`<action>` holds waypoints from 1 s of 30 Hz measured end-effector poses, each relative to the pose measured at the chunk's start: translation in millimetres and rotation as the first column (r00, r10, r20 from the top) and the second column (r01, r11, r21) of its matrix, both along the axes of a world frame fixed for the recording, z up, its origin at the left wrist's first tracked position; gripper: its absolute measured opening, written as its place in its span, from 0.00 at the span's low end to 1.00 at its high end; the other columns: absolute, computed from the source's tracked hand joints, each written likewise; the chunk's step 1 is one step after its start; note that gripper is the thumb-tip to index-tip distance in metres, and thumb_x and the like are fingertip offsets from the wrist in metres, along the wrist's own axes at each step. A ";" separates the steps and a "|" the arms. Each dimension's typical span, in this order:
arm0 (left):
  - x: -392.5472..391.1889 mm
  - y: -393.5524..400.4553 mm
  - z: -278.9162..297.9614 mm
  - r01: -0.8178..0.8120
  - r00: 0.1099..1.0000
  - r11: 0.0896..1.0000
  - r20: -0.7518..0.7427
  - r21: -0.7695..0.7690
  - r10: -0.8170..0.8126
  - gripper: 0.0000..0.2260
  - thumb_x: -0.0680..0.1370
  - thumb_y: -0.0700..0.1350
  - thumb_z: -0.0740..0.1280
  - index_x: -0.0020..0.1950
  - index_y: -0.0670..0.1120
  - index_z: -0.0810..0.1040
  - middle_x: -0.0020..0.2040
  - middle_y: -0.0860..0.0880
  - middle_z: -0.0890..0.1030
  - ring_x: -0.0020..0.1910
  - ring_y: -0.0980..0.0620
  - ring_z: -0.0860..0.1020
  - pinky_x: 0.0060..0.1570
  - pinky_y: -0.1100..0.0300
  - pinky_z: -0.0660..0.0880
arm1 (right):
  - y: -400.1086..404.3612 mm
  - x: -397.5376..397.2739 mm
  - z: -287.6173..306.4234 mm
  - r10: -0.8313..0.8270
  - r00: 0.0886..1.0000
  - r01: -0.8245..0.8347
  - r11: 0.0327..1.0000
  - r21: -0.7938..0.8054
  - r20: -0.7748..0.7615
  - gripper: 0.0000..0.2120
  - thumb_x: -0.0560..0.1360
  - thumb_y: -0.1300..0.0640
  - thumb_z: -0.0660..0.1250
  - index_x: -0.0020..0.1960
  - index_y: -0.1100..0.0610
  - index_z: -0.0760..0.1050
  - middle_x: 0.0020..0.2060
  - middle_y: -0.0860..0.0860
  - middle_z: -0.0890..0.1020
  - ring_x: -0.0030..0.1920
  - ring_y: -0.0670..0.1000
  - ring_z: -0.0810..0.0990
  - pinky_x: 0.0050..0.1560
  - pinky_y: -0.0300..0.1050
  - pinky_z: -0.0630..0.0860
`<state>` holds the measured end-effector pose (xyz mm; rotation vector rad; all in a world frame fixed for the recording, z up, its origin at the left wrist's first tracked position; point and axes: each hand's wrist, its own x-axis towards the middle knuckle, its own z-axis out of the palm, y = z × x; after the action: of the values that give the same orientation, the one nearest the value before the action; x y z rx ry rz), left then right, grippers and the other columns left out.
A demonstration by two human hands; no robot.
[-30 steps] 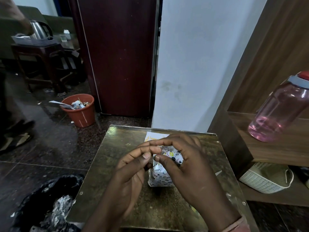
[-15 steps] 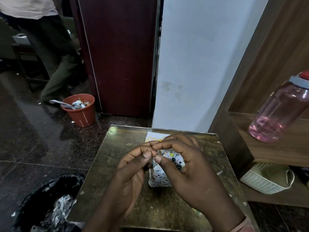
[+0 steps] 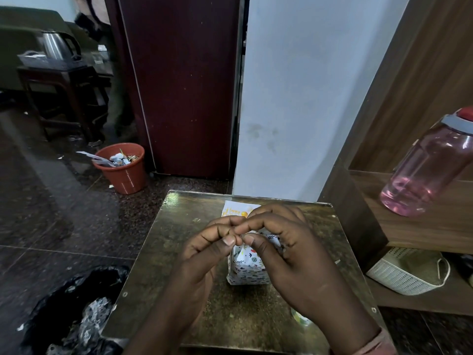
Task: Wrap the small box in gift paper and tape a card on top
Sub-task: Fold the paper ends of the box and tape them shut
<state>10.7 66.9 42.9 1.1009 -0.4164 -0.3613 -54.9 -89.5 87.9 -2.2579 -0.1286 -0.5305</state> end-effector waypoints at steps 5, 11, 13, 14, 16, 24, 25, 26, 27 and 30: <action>-0.3 1.8 -0.2 0.003 0.999 0.999 0.048 0.053 -0.005 0.12 0.73 0.51 0.70 0.45 0.44 0.85 0.62 0.46 0.81 0.67 0.47 0.78 0.67 0.48 0.69 | -0.8 -1.3 2.1 0.011 1.000 -0.011 0.999 -0.046 -0.009 0.04 0.79 0.49 0.69 0.52 0.40 0.80 0.52 0.36 0.79 0.62 0.45 0.73 0.63 0.57 0.69; 1.9 7.2 0.6 -0.006 0.995 0.992 0.100 0.124 -0.007 0.18 0.72 0.52 0.71 0.48 0.37 0.85 0.64 0.46 0.80 0.68 0.49 0.78 0.64 0.49 0.71 | 0.2 -3.0 3.7 0.004 0.999 -0.010 0.983 -0.185 -0.033 0.04 0.80 0.47 0.68 0.54 0.38 0.77 0.54 0.34 0.76 0.62 0.41 0.70 0.65 0.45 0.62; 2.7 8.4 -0.7 -0.002 0.993 0.989 0.115 0.146 -0.015 0.18 0.72 0.53 0.71 0.48 0.38 0.85 0.65 0.46 0.80 0.69 0.47 0.77 0.67 0.46 0.71 | 0.0 -2.8 3.8 -0.002 0.999 -0.005 0.980 -0.197 -0.037 0.05 0.80 0.49 0.69 0.53 0.38 0.76 0.54 0.33 0.75 0.62 0.41 0.70 0.65 0.45 0.62; 2.8 8.9 -0.6 0.001 0.992 0.988 0.121 0.154 -0.020 0.17 0.72 0.53 0.71 0.48 0.39 0.86 0.65 0.47 0.80 0.70 0.47 0.77 0.66 0.46 0.71 | -0.2 -2.5 3.7 -0.005 0.999 -0.003 0.978 -0.208 -0.036 0.06 0.79 0.49 0.70 0.52 0.38 0.76 0.54 0.33 0.75 0.61 0.41 0.70 0.64 0.45 0.62; 1.7 9.7 1.0 0.008 0.990 0.986 0.136 0.164 -0.030 0.13 0.72 0.53 0.71 0.45 0.45 0.86 0.66 0.48 0.80 0.69 0.49 0.77 0.63 0.50 0.71 | -0.8 -2.2 3.5 -0.013 0.999 0.004 0.973 -0.231 -0.037 0.07 0.79 0.51 0.70 0.51 0.39 0.76 0.53 0.33 0.75 0.61 0.40 0.69 0.64 0.46 0.63; 5.4 14.5 -3.1 -0.126 0.965 0.960 0.257 0.249 0.060 0.11 0.73 0.54 0.72 0.43 0.46 0.85 0.63 0.48 0.81 0.68 0.50 0.77 0.65 0.34 0.74 | 3.4 -2.1 1.8 -0.140 0.989 0.114 0.906 -0.407 -0.035 0.04 0.76 0.48 0.66 0.49 0.40 0.74 0.54 0.35 0.70 0.59 0.45 0.68 0.56 0.49 0.60; 5.6 14.7 -2.5 -0.171 0.953 0.948 0.288 0.269 0.090 0.11 0.73 0.55 0.72 0.44 0.47 0.86 0.63 0.50 0.81 0.67 0.51 0.78 0.64 0.35 0.74 | 4.4 -2.3 2.2 -0.162 0.986 0.133 0.895 -0.425 -0.034 0.04 0.75 0.48 0.66 0.49 0.40 0.74 0.54 0.36 0.70 0.59 0.46 0.68 0.55 0.50 0.59; 5.9 14.7 -1.4 -0.224 0.936 0.932 0.329 0.286 0.124 0.11 0.73 0.55 0.72 0.44 0.49 0.87 0.61 0.52 0.82 0.66 0.51 0.78 0.64 0.39 0.74 | 5.6 -2.5 3.0 -0.178 0.983 0.145 0.886 -0.441 -0.035 0.04 0.75 0.48 0.65 0.49 0.40 0.73 0.54 0.36 0.70 0.58 0.46 0.67 0.55 0.50 0.59; 6.0 14.5 -0.4 -0.288 0.910 0.909 0.381 0.300 0.163 0.10 0.73 0.56 0.72 0.44 0.52 0.88 0.60 0.54 0.82 0.65 0.51 0.78 0.63 0.45 0.73 | 7.2 -3.2 4.5 -0.192 0.981 0.155 0.877 -0.455 -0.035 0.03 0.75 0.48 0.65 0.49 0.40 0.73 0.54 0.37 0.70 0.58 0.47 0.67 0.54 0.50 0.59; 6.8 14.6 0.0 -0.446 0.812 0.844 0.531 0.299 0.241 0.07 0.74 0.56 0.71 0.46 0.57 0.87 0.56 0.56 0.83 0.62 0.47 0.79 0.60 0.51 0.73 | 12.5 -5.6 9.4 -0.220 0.975 0.181 0.867 -0.465 -0.032 0.02 0.76 0.46 0.64 0.48 0.41 0.72 0.54 0.39 0.69 0.58 0.48 0.67 0.55 0.51 0.59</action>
<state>17.5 81.5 43.0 1.6650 -0.5710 0.1804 -60.4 -77.0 97.3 -2.7776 0.0305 -0.5570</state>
